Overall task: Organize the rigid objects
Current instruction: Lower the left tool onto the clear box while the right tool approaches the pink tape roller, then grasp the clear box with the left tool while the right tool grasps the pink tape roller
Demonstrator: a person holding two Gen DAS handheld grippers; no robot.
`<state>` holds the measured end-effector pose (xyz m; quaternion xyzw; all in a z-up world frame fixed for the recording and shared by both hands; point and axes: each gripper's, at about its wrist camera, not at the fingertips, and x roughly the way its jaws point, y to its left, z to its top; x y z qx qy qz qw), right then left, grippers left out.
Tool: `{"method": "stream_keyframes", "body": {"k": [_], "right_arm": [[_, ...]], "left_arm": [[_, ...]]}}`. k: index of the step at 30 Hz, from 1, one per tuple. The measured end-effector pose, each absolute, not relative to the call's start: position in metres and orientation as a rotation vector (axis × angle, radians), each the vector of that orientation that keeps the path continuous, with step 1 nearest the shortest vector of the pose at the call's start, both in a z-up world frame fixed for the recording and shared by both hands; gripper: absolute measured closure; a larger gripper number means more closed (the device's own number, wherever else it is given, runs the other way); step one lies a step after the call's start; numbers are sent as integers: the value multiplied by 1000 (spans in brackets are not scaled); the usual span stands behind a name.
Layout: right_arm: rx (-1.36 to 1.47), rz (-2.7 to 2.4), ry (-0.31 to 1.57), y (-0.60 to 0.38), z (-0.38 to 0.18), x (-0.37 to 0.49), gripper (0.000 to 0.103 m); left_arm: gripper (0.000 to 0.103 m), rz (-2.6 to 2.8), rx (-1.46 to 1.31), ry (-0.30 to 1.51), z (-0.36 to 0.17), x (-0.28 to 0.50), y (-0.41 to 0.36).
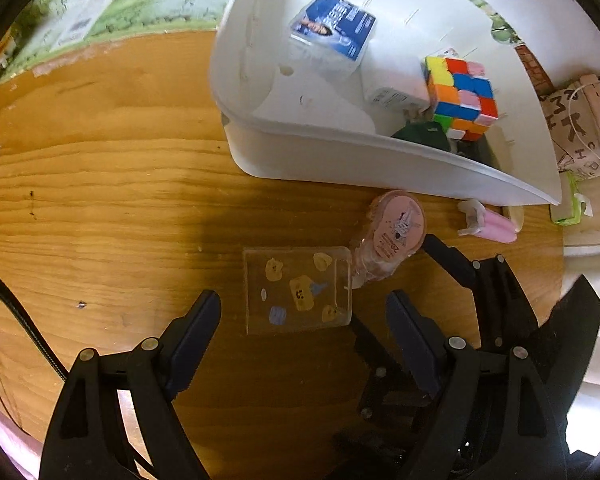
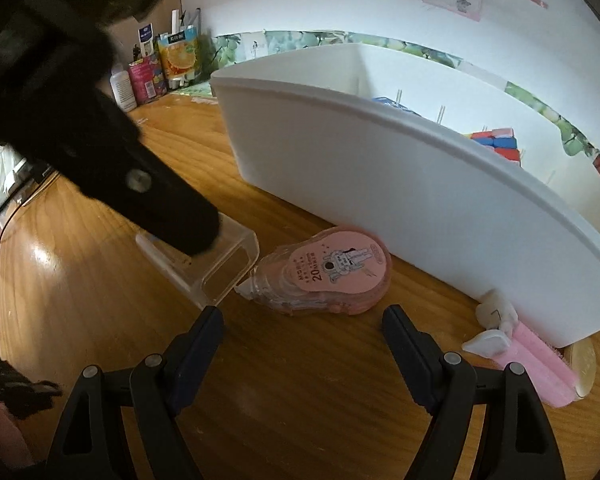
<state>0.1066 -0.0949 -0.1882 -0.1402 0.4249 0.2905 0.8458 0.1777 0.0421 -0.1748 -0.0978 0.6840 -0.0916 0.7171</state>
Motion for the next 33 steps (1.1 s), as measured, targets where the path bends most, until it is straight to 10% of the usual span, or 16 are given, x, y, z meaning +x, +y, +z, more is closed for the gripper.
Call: {"method": "stream_keyframes", "body": {"k": [33], "right_arm": [[-286,497,930,-71,-190,130,3]], "left_arm": [[36,-196,-283,1584,-192,181,91]]}}
